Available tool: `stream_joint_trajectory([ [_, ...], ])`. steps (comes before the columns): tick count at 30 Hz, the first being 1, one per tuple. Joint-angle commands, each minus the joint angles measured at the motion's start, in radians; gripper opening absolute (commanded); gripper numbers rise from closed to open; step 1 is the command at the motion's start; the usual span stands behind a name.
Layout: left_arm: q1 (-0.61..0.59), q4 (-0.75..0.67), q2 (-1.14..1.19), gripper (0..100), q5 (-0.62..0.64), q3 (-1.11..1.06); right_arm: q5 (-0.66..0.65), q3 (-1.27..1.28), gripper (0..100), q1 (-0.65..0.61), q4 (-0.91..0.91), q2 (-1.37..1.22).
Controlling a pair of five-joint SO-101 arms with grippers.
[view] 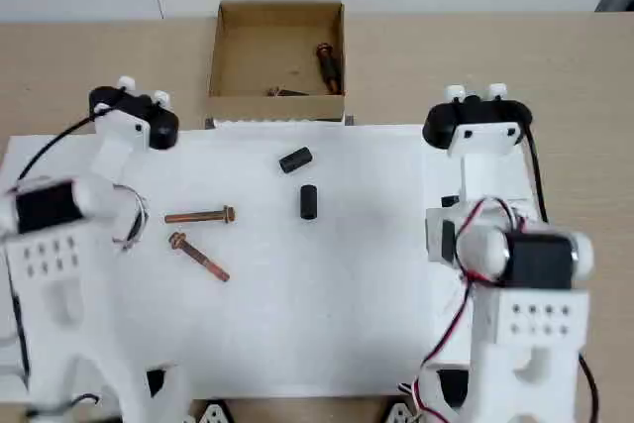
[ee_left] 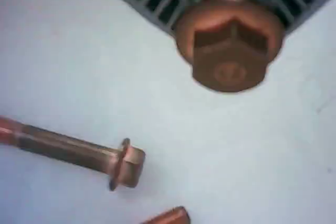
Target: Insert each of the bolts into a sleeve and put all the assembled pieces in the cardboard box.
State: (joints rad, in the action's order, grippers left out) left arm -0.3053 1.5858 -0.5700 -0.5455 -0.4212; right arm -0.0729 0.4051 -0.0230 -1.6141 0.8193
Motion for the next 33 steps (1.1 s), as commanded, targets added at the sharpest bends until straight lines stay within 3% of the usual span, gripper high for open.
stream_joint_trajectory([
  [1,0.06,-0.049,-0.19,1,0.005,-0.074,-0.006,-0.006,0.3,0.004,0.028,0.082],
  [6,0.086,-0.327,-0.397,1,0.031,-0.314,-0.005,-0.005,0.3,0.005,0.139,0.14],
  [13,0.086,-0.62,-0.655,1,0.37,-0.558,-0.002,0.21,0.3,0.002,0.303,0.232],
  [18,0.104,-0.718,-0.802,1,0.519,-0.687,0.023,0.451,0.3,-0.007,0.492,0.41],
  [25,0.247,-0.743,-0.956,1,0.606,-0.812,0.023,0.741,0.3,-0.225,0.705,0.641],
  [33,0.414,-0.747,-1.019,1,0.954,-0.835,0.017,0.97,0.3,-0.429,0.898,0.796],
])
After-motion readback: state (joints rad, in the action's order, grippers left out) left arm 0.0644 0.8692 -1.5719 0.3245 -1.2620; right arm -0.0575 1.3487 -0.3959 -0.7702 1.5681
